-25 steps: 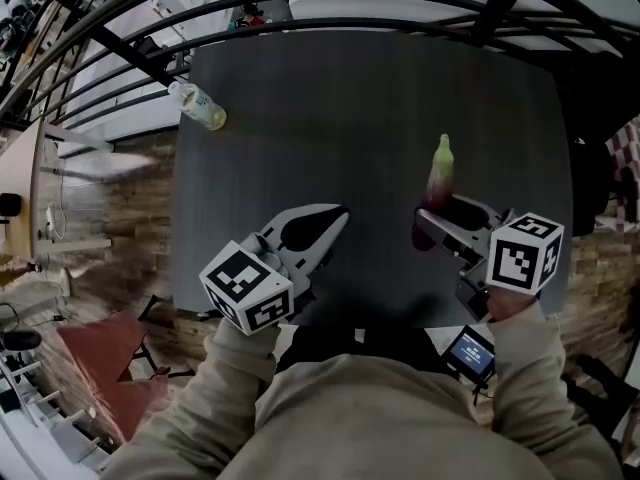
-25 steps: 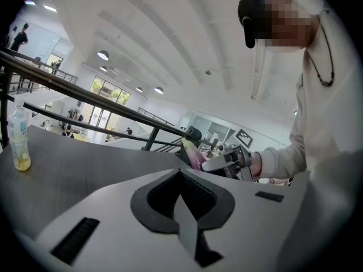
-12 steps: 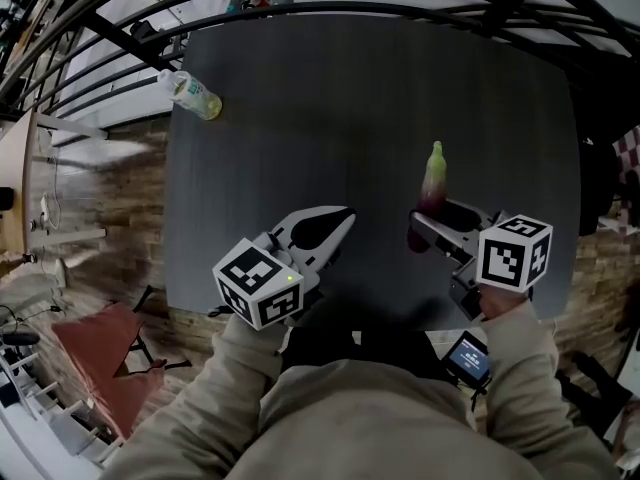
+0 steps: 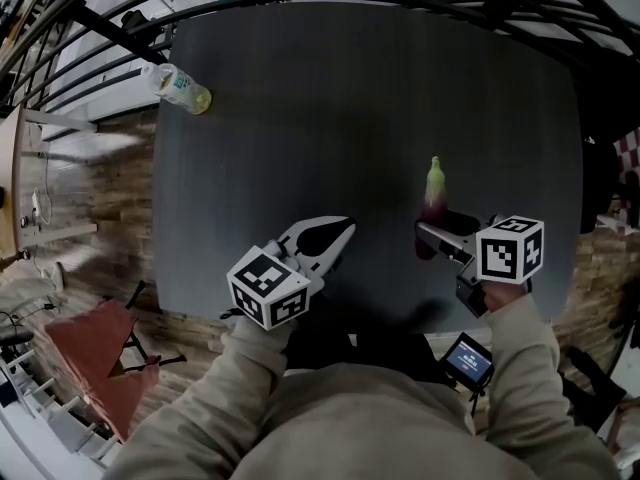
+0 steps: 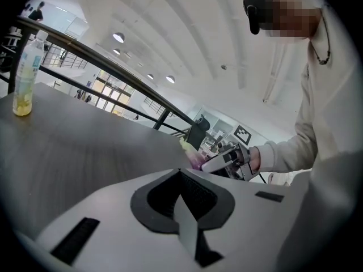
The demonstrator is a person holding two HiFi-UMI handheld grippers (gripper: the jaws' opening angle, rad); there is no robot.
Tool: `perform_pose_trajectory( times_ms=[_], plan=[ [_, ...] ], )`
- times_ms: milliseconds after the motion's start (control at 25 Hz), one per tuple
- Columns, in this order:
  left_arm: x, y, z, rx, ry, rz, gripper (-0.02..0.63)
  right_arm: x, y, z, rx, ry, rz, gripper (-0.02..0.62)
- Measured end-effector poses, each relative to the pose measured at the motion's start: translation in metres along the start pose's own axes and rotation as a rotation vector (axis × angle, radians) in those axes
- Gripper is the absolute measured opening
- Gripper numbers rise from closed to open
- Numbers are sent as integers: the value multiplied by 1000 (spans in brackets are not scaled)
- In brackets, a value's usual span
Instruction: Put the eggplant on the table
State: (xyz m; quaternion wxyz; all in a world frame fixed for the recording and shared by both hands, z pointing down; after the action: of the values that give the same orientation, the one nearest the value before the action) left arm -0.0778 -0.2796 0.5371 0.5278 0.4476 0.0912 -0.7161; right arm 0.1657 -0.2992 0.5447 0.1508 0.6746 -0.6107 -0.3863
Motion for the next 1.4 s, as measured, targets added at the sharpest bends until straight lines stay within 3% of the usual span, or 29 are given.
perform_pose_trajectory(
  times_ms=[160,280,720,1400],
  plan=[
    [-4,3,5,-1,-10,19,2,-12,6,-11,-25,-82,110,236],
    [-6,1,6,-1,-17,24,2,-21,10,-20,-30,-81,150,236],
    [-22,3,8,-9,-45,54,2,-34,25,-32,-45,-23,182,236],
    [-29,-12,9,11,-49,61,2,-50,35,-44,-156,2,227,236]
  ],
)
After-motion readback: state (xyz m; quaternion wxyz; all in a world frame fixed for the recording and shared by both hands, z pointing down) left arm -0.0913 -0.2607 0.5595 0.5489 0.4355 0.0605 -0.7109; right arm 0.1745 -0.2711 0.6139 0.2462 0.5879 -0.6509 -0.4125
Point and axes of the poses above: the fingertips, and each gripper's own axes: y forward along the fingers, z to its left, x out of its top, the point moved 8 cm from there along -y, backward along the fingers
